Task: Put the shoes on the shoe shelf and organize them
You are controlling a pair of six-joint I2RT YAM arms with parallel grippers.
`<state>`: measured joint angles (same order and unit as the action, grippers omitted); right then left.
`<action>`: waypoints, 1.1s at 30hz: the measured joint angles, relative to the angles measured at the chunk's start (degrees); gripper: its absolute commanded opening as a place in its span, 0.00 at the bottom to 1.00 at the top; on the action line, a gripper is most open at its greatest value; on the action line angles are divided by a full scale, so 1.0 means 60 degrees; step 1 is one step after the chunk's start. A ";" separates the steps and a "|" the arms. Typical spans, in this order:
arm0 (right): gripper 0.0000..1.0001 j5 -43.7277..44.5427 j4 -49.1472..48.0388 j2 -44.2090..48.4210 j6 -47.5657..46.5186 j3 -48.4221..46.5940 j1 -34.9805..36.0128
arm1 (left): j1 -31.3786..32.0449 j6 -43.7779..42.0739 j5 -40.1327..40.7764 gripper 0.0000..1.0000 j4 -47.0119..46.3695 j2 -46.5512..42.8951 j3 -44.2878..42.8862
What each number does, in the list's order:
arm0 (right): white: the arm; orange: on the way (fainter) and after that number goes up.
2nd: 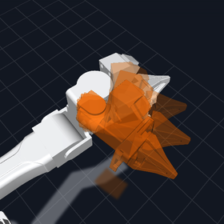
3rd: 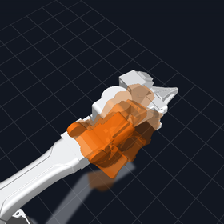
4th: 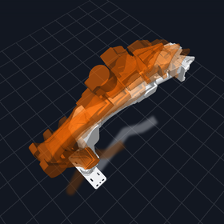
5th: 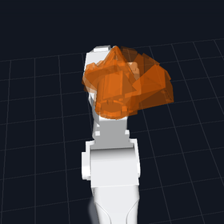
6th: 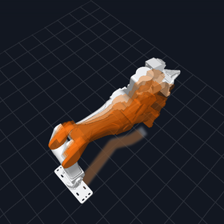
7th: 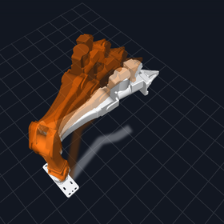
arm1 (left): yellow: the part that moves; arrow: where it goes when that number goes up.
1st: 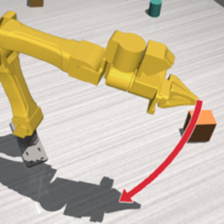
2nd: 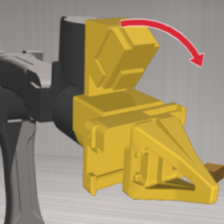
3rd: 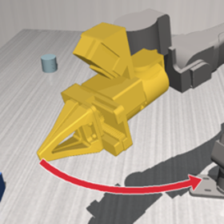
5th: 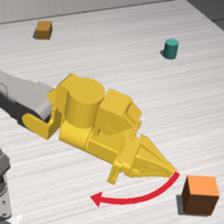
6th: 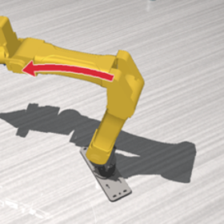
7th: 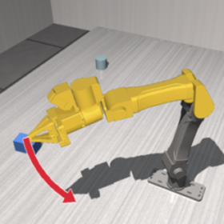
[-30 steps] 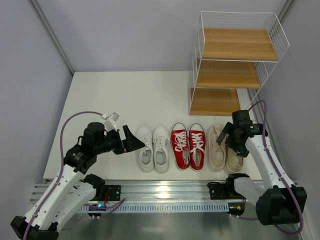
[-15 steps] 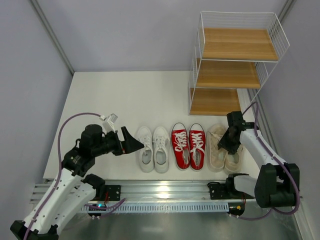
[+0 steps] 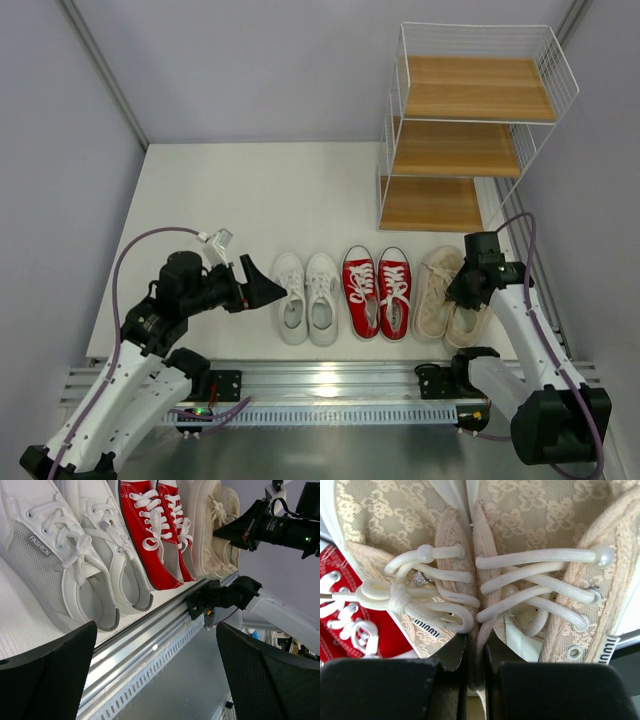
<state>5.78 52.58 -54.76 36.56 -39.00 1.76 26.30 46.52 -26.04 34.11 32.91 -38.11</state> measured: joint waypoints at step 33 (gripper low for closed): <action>0.04 -0.0240 -0.1752 -0.4546 -0.3002 -0.4156 0.0004 | 0.0000 0.0426 0.0419 1.00 -0.0208 0.0142 0.0266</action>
<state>4.34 42.06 -82.04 18.55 -63.94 1.78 26.30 49.08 -23.53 32.86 33.76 -36.51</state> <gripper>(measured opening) 0.114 0.996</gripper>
